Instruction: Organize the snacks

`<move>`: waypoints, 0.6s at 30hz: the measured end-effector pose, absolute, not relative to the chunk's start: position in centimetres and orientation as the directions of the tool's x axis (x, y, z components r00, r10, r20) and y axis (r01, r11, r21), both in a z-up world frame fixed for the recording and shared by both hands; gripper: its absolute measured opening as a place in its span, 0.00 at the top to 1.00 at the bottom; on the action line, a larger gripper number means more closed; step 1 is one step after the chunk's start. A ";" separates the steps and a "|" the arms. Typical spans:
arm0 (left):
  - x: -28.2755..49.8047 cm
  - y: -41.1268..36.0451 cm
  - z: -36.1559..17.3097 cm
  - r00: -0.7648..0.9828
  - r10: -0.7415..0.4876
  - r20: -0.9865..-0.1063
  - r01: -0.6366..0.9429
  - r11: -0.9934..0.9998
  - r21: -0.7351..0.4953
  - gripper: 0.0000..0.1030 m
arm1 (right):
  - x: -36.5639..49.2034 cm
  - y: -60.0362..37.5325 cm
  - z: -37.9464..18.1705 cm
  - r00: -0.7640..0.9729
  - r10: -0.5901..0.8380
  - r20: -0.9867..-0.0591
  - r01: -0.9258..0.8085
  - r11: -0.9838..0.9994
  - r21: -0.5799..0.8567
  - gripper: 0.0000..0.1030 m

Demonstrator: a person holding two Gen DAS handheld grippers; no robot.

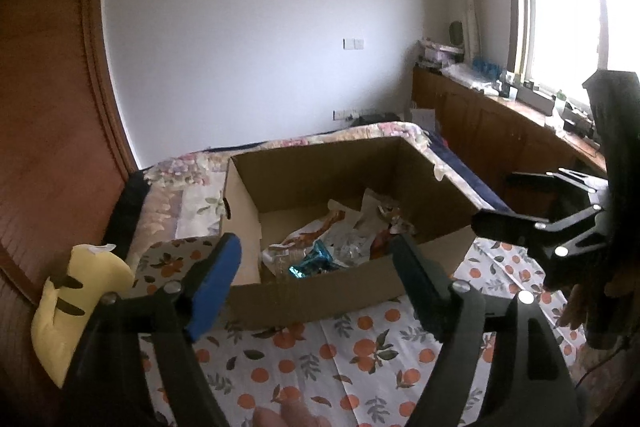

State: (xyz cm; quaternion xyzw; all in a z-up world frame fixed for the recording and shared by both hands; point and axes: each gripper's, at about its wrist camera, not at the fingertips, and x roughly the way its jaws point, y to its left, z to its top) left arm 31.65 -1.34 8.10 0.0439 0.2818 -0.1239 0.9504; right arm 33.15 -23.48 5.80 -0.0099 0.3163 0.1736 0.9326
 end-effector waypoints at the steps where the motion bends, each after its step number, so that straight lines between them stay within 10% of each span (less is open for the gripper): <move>1: 31.1 -1.3 8.3 0.817 -0.210 -0.536 0.257 0.966 0.013 0.23 | 32.6 -23.5 6.0 0.750 0.303 -0.588 -0.319 0.944 0.080 0.00; 18: 21.2 -0.6 8.8 0.862 -0.191 -0.469 0.219 0.976 0.005 0.22 | 23.2 -25.9 7.0 0.839 0.258 -0.479 -0.233 0.966 0.113 0.00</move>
